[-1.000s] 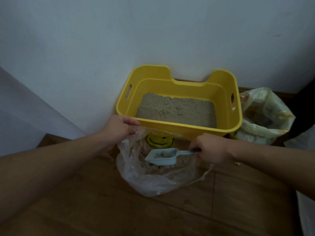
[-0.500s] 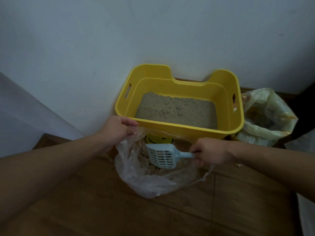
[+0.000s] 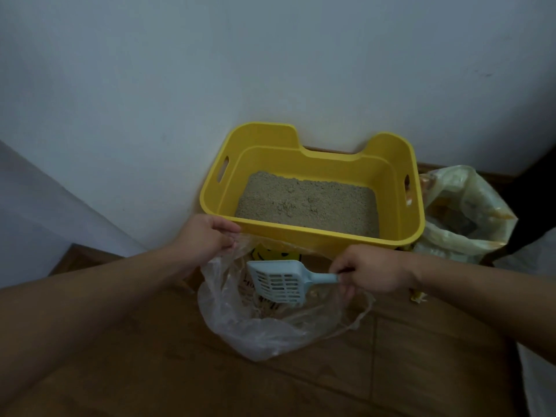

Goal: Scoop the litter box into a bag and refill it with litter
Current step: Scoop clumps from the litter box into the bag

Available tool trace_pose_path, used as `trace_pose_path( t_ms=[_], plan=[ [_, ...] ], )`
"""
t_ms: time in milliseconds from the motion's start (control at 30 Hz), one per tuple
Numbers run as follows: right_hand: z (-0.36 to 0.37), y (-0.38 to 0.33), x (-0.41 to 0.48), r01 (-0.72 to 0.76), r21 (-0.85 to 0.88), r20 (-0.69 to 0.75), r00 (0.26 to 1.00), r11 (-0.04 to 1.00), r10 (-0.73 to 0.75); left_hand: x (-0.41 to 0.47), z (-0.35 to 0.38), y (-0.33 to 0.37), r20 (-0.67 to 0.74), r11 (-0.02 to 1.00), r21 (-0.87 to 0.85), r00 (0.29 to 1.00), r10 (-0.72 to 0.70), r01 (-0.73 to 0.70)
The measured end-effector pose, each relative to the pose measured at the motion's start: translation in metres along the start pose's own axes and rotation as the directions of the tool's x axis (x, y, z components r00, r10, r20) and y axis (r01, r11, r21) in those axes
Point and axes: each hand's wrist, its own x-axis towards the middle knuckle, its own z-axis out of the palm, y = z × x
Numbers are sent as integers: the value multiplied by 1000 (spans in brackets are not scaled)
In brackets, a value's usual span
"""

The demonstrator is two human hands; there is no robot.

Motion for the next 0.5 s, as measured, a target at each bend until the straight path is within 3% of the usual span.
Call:
trace_pose_path(
  t_ms=[300,400,500],
  plan=[
    [-43,-4,-33,55,-94,-152,986,994,-69,-3,0,8,14,1000,-11,1000,8,-8],
    [-55,-7,-41,53,-158,-296,950,986,-98,-6,0,12,21,999,-32,1000,10,-9],
    [-65,-5,-39,-7,-227,-511,852,974,-113,-5,1,12,22,998,-55,1000,15,-14]
  ],
)
